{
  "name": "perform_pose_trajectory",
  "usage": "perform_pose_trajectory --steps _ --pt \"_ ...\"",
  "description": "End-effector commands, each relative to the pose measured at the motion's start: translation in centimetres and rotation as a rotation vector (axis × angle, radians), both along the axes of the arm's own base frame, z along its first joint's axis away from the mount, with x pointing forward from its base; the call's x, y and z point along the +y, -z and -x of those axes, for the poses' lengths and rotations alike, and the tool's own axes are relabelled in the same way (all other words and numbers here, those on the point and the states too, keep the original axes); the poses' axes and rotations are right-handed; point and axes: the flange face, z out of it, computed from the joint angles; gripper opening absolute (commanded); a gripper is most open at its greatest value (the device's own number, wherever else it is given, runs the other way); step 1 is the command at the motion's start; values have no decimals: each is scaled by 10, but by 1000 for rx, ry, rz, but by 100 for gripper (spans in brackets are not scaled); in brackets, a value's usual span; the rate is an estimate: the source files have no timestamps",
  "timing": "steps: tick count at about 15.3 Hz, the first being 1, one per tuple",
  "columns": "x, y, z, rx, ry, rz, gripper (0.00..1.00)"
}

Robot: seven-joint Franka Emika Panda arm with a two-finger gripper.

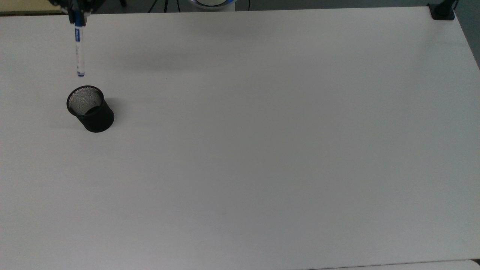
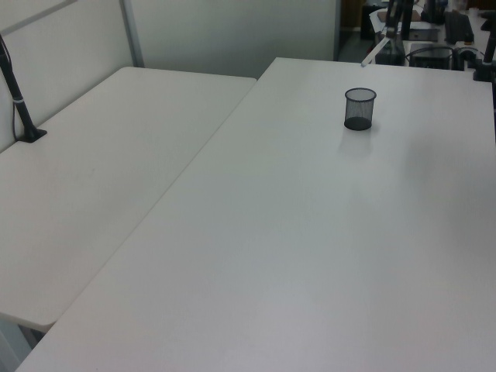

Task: Remove the marker
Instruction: 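Lift the marker straight up out of the mesh cup, then carry the marker away from the cup and lower it to the table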

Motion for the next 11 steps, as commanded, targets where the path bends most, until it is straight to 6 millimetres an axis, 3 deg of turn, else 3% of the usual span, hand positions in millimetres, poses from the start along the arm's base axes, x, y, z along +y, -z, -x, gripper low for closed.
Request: perform_pose_trajectory --steps 1,4,7,11 --pt "59 -20 2 148 -68 -52 0" --pt "115 16 -10 384 -113 -101 0" --pt "164 78 -32 541 -13 -167 0" --pt "205 145 -51 636 159 -230 0"
